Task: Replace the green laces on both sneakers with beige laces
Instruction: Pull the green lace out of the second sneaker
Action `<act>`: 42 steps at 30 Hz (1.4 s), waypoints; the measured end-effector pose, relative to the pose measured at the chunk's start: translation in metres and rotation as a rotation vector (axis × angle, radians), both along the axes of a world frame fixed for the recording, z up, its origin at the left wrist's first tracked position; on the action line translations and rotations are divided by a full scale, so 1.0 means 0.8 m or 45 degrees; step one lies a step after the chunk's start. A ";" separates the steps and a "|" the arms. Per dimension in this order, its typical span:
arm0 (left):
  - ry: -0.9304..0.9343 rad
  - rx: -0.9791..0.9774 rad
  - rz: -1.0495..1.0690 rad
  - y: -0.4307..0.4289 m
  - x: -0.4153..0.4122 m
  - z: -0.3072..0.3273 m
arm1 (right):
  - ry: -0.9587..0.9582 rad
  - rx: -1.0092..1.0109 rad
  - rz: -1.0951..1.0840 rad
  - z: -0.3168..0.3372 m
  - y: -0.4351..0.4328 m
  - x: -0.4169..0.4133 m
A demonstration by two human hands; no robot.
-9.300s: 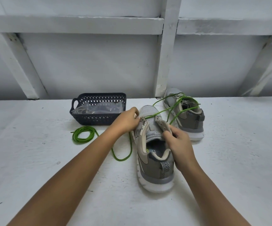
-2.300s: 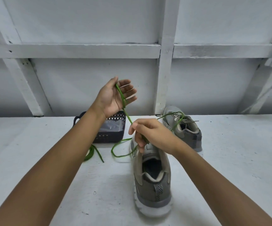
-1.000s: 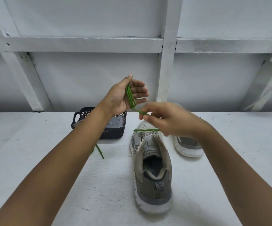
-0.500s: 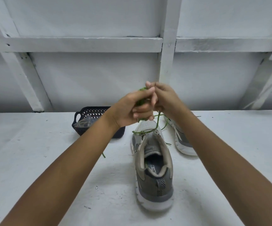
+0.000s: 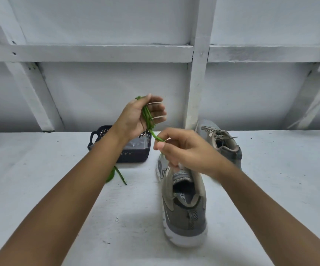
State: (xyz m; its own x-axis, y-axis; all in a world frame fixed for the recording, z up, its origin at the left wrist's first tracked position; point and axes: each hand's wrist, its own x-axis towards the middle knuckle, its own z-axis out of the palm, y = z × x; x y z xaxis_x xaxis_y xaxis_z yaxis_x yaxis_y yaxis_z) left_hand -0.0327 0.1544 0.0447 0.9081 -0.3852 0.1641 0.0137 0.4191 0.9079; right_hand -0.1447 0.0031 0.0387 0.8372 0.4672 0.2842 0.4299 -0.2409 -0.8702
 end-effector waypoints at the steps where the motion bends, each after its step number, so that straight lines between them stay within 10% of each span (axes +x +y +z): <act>1: -0.008 0.031 0.008 0.001 0.000 -0.004 | -0.012 0.005 0.036 0.010 -0.003 -0.004; 8: -0.094 0.433 -0.494 -0.010 -0.027 -0.019 | -0.573 -0.196 -0.495 0.050 -0.015 0.045; 12: -0.135 0.337 -0.794 -0.017 -0.038 -0.019 | -0.341 -0.003 -0.511 0.035 -0.020 0.089; 17: -0.145 0.074 -0.615 -0.019 -0.038 -0.005 | 0.088 0.152 -0.485 -0.016 -0.005 0.099; 29: 0.019 -0.149 0.048 0.001 -0.004 0.021 | -0.140 -0.618 -0.103 -0.029 0.029 0.018; 42: -0.083 0.550 -0.429 0.000 -0.029 -0.022 | -0.568 -0.497 -0.451 0.053 -0.004 0.048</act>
